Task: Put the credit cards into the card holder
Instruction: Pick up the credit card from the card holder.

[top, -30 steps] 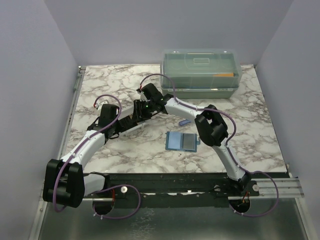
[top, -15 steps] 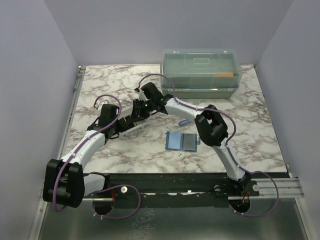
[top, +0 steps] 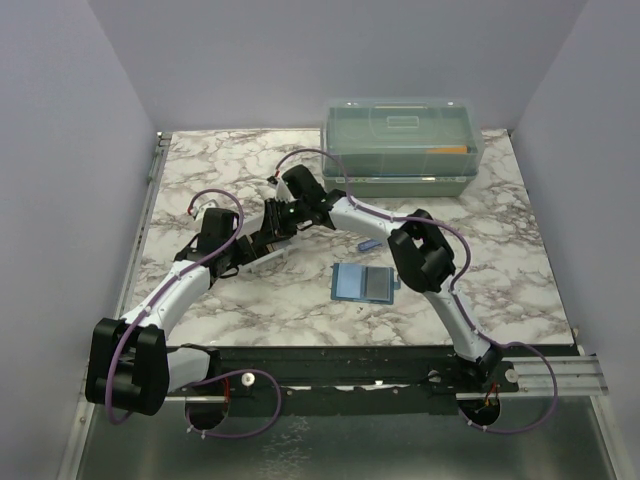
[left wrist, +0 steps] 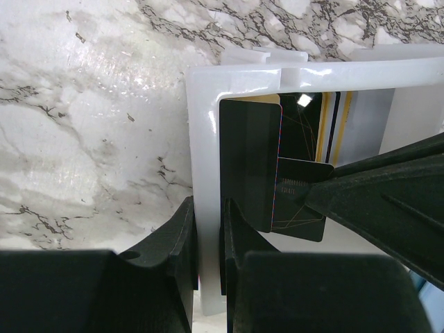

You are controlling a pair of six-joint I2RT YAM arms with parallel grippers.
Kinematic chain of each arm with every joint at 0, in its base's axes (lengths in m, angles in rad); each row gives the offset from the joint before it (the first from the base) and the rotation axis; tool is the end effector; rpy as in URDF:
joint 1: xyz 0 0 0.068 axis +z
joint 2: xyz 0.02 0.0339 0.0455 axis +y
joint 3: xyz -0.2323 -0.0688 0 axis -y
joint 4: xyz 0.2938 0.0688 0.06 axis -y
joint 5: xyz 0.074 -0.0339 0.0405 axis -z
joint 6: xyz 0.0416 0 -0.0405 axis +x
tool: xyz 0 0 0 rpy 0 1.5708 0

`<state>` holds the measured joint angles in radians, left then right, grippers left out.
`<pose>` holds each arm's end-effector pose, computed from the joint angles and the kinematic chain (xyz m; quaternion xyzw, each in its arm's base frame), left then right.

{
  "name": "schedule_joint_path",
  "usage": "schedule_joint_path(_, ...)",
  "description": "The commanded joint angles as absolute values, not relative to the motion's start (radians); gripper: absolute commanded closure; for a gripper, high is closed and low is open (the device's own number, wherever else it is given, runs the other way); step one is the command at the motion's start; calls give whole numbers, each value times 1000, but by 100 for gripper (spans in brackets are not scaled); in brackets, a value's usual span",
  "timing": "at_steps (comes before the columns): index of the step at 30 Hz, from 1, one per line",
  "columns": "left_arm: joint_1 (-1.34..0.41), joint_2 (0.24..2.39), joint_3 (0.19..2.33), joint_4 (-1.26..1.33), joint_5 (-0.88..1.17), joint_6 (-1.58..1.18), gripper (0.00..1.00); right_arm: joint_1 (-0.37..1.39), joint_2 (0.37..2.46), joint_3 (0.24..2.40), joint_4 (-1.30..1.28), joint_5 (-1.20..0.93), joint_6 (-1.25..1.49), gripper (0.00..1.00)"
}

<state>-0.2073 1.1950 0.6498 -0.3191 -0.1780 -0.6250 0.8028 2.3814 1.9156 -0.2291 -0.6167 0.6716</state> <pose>0.2870 -0.0528 0.1411 -0.2238 0.9079 -0.0630 0.3489 0.3722 0.4200 0.1261 -0.1850 0.8526 0.4751 0.1144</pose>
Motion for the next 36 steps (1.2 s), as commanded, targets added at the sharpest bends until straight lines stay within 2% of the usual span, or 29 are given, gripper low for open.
schedule_joint_path(1, -217, 1193, 642, -316, -209, -620, 100, 801, 2424, 1916, -208, -652, 677, 80)
schedule_joint_path(3, -218, 1193, 642, -316, -207, -620, 100, 802, 2429, 1925, -210, -652, 676, 80)
schedule_joint_path(7, -219, 1193, 640, -319, -209, -625, 100, 802, 2430, 1960, -257, -618, 663, 87)
schedule_joint_path(10, -219, 1197, 639, -325, -212, -637, 100, 800, 2423, 2044, -375, -519, 634, 99)
schedule_joint_path(16, -217, 1210, 652, -379, -236, -650, 100, 778, 2394, 2241, -539, -390, 594, 100)
schedule_joint_path(22, -204, 1251, 712, -453, -225, -656, 99, 756, 2390, 2290, -638, -418, 630, 100)
schedule_joint_path(24, -202, 1256, 726, -474, -220, -661, 93, 746, 2383, 2299, -678, -428, 636, 100)
schedule_joint_path(33, -198, 1293, 855, -615, -190, -660, 42, 617, 2196, 2150, -717, -540, 724, 100)
schedule_joint_path(36, -191, 1313, 934, -721, -149, -675, 34, 570, 2069, 1975, -697, -535, 741, 100)
